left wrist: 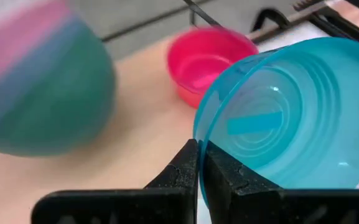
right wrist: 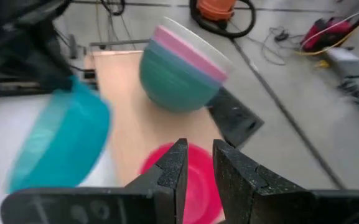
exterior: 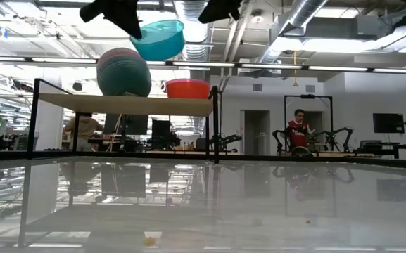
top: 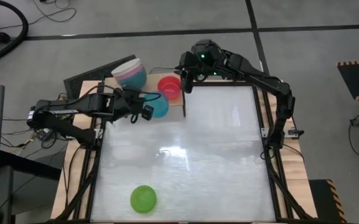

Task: Place and stack bowls onto a shelf
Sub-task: Stack the small blue bowl on top of the small pink bowl on the shelf, then stack the small green bowl on top of the small blue bowl on the shelf

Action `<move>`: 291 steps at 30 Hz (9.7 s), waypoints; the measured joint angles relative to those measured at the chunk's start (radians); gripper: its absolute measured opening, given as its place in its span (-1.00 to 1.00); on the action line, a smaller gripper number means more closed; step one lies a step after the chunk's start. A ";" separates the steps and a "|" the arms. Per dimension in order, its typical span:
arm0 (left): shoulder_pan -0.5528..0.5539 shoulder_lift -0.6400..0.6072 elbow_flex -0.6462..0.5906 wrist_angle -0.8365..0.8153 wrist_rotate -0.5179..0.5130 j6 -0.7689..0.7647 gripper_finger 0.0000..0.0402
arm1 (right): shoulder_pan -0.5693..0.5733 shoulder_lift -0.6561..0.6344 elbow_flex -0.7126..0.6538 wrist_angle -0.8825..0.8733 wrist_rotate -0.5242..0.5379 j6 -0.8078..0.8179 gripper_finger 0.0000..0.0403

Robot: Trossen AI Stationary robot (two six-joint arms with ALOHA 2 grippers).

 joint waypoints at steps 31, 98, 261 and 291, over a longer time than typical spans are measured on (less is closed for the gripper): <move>-0.105 -0.093 0.406 -0.124 -0.641 0.373 -1.00 | -0.211 0.197 -0.002 0.443 -0.308 0.100 -0.50; 0.064 0.128 0.406 0.164 -0.519 0.812 -1.00 | 0.014 0.085 -0.001 0.522 -0.083 -0.064 0.13; -0.675 0.463 -0.041 0.019 0.663 -0.461 -0.09 | -0.161 0.038 0.012 -0.285 -0.193 -0.020 -0.59; -0.678 0.436 -0.297 0.205 0.620 -0.614 -0.99 | -0.160 0.037 0.012 -0.344 -0.187 -0.002 -0.60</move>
